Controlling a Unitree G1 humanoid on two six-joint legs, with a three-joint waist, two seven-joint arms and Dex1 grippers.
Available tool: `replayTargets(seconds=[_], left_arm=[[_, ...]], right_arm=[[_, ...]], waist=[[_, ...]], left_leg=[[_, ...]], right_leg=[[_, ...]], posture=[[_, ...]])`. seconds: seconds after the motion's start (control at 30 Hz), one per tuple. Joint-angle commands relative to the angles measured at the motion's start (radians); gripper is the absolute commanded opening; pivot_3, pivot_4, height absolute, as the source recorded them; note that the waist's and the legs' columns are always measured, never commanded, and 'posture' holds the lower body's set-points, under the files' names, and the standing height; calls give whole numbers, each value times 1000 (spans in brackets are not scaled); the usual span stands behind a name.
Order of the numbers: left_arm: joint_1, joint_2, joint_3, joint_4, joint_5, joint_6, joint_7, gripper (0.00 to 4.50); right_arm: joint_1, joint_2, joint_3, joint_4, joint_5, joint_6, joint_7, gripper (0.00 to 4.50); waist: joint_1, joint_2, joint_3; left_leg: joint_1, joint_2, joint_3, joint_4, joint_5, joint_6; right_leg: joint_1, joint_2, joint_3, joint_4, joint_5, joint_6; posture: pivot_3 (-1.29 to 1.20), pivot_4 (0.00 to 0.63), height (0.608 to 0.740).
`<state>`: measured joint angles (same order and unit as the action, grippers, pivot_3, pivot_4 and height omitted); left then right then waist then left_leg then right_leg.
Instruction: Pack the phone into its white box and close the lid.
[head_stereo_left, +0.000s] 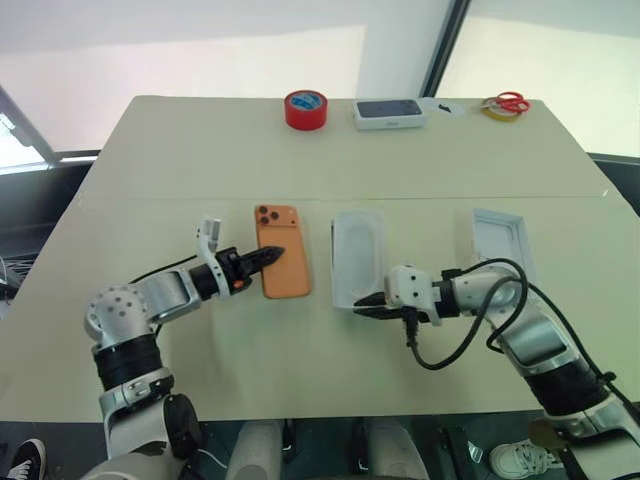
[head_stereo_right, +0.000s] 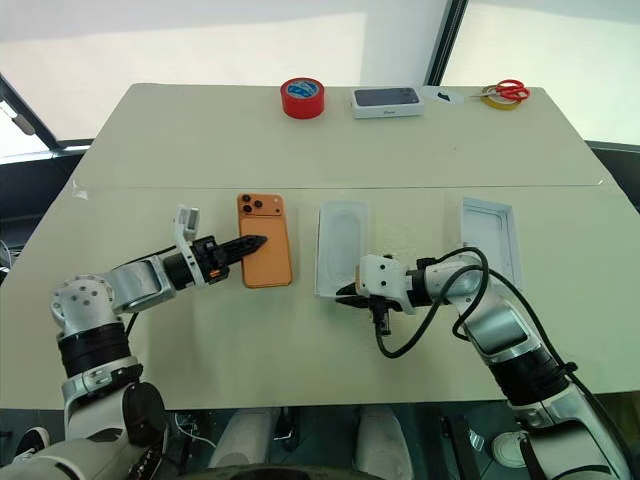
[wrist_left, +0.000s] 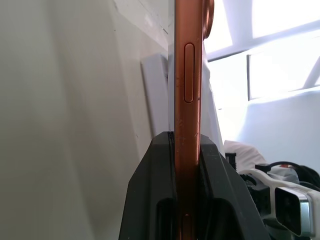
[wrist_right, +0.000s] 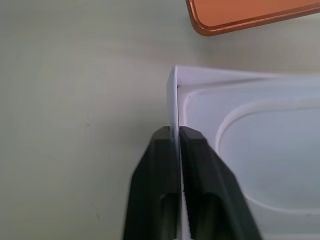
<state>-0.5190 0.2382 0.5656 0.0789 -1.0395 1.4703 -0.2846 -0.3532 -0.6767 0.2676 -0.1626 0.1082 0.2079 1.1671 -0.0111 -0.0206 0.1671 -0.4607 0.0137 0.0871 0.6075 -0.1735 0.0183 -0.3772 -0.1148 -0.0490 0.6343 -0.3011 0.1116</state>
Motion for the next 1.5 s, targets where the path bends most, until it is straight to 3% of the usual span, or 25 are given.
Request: replayTargets(seconds=[0.03,0.1,0.23,0.33,0.5,0.6,0.83,1.0,1.2,1.33,1.47,1.5], left_arm=[[-26,13,2,-6,-33,-19,-18,0],[-25,15,2,-5,-34,-20,-19,0],[-19,15,0,-7,-37,-23,-20,0],[-16,6,0,-9,-41,-27,-15,0],[-3,-10,-8,-30,-46,-30,-7,0],[3,-14,-6,-38,-51,-27,-2,0],[1,-23,6,-46,-70,-22,21,0],[-28,-63,-3,-48,-117,9,51,0],[-37,-105,-47,-47,-139,16,66,0],[-48,-155,-74,0,-129,11,82,0],[-64,-176,-141,46,-70,-44,52,0],[-68,-174,-160,58,-58,-58,36,0]], right_arm=[[-1,6,-14,-51,30,9,-9,2442],[-22,7,-47,-65,89,35,7,3443],[-106,44,-109,-29,187,106,-17,3443],[-162,66,-95,89,110,36,-74,2525],[-238,130,-14,321,-119,-181,-257,26],[-233,136,25,354,-159,-232,-244,26],[-161,72,73,249,-94,-194,-39,26],[-202,105,72,333,-194,-270,-151,26],[-200,112,-28,308,-76,-209,-144,26],[-148,31,-150,232,59,-122,-77,26],[-105,-63,-218,246,93,-88,-44,26],[-101,-76,-232,248,113,-61,-36,263]], waist=[[0,0,0],[0,0,0],[-3,1,0],[-2,1,0],[-1,1,0],[-3,1,1],[-2,1,1],[-1,1,1],[3,1,1],[5,1,1],[8,1,1],[7,1,1]], left_leg=[[0,0,0,0,0,0],[0,0,-1,1,0,1],[0,0,-1,1,-1,2],[0,1,-2,1,-1,2],[-1,0,-3,1,0,0],[-2,-1,-2,1,1,-2],[0,0,-3,3,1,-2],[0,1,-4,6,1,-1],[-1,1,-4,5,1,-2],[-1,1,-4,6,1,-2],[0,0,-4,7,0,1],[0,0,-4,7,-1,2]], right_leg=[[0,0,0,0,0,0],[1,0,-1,0,0,0],[1,0,-1,0,0,0],[1,0,-2,0,0,0],[-2,-1,-4,-1,0,0],[0,-1,-5,0,1,1],[4,2,-7,0,1,3],[5,2,-7,0,3,5],[5,2,-7,0,3,6],[5,2,-8,0,3,6],[7,1,-7,0,3,5],[6,1,-7,0,3,5]], posture=[[0,150,740],[0,150,740],[0,150,740],[0,150,740],[0,150,740],[0,150,740],[0,150,740],[0,150,740],[0,150,740],[0,150,740],[0,150,740],[0,150,740]])
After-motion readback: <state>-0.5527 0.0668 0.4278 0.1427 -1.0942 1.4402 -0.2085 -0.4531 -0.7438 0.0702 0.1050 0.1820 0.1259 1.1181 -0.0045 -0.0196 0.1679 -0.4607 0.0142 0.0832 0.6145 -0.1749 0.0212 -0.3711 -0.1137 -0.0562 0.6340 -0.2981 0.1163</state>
